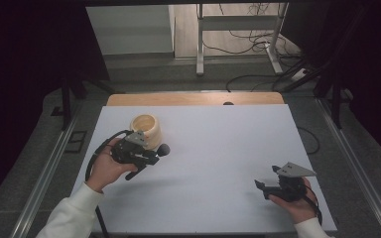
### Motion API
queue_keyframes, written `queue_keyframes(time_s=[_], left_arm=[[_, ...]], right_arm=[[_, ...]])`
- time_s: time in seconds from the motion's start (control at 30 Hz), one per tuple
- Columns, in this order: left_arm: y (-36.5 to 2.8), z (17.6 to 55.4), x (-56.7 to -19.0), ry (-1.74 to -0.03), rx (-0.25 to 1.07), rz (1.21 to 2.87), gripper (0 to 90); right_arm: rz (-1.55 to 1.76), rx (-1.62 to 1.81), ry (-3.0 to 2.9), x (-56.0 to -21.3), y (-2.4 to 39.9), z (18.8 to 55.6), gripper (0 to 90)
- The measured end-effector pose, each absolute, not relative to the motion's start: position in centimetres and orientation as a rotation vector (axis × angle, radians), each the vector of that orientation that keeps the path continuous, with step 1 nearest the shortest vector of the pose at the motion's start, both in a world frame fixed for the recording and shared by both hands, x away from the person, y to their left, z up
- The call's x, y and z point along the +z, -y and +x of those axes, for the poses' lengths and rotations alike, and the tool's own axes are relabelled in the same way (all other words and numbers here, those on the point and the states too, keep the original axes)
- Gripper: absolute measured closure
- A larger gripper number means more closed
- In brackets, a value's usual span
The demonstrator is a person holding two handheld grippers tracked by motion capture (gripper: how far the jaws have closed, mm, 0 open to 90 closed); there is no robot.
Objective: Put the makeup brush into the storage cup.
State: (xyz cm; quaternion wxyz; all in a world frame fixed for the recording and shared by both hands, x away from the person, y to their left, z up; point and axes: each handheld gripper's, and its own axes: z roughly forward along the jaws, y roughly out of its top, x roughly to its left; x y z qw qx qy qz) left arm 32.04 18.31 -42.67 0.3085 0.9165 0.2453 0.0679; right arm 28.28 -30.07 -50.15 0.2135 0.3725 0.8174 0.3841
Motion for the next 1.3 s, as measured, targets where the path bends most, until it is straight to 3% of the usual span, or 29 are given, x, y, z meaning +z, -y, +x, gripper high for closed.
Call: queue_keyframes(time_s=[1.3], left_arm=[[-21.9,32.4,-41.3,-0.806,0.255,2.030,71.7]], right_arm=[[1.033,1.071,-2.265,-50.2,30.1,28.3,17.0]])
